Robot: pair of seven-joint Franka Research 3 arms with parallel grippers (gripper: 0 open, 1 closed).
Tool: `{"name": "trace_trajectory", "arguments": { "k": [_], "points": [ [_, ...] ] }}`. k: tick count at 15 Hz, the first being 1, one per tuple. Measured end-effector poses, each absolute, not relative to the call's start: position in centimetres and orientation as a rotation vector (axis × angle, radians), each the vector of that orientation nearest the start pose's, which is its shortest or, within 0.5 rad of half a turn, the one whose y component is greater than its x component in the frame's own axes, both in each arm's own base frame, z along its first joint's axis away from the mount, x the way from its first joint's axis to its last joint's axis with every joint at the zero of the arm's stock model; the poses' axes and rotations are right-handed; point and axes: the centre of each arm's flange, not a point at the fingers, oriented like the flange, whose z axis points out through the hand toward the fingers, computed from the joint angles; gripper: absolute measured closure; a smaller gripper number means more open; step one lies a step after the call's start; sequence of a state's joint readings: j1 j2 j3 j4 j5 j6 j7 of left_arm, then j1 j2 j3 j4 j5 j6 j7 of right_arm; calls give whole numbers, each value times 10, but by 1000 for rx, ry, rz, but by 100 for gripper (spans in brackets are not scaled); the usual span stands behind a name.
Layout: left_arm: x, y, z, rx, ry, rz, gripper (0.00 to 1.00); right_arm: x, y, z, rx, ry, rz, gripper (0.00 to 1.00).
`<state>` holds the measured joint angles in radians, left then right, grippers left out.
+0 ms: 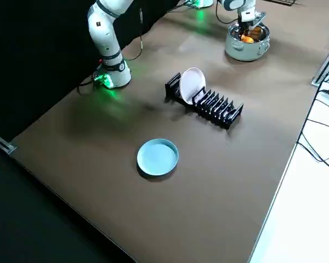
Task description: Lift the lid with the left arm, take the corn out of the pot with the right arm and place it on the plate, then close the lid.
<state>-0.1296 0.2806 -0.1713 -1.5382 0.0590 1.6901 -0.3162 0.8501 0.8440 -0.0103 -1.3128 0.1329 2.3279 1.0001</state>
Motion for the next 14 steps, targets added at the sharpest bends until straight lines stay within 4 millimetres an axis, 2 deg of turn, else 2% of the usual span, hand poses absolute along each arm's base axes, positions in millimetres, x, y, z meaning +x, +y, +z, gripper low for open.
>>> {"name": "trace_trajectory", "arguments": {
  "k": [3, 5, 9, 11, 12, 13, 14],
  "points": [
    [609, -167, 482, -3085, -22, 192, 49, 503, 571, 245, -2928, 347, -38, 44],
    [609, -167, 481, -3084, -23, 196, 49, 501, 573, 245, -2930, 337, -41, 62],
    [608, -167, 480, -3083, -23, 198, 49, 499, 577, 253, -2927, 318, -60, 63],
    [608, -167, 480, -3083, -23, 198, 49, 500, 575, 270, -2960, 284, -32, 63],
    [609, -166, 480, -3083, -24, 198, 49, 502, 571, 288, -2989, 250, -4, 63],
    [609, -165, 480, -3083, -27, 197, 49, 507, 567, 315, -2997, 225, 6, 63],
    [609, -163, 480, -3083, -32, 196, 49, 514, 558, 352, -2997, 216, 8, 63]
  ]
}}
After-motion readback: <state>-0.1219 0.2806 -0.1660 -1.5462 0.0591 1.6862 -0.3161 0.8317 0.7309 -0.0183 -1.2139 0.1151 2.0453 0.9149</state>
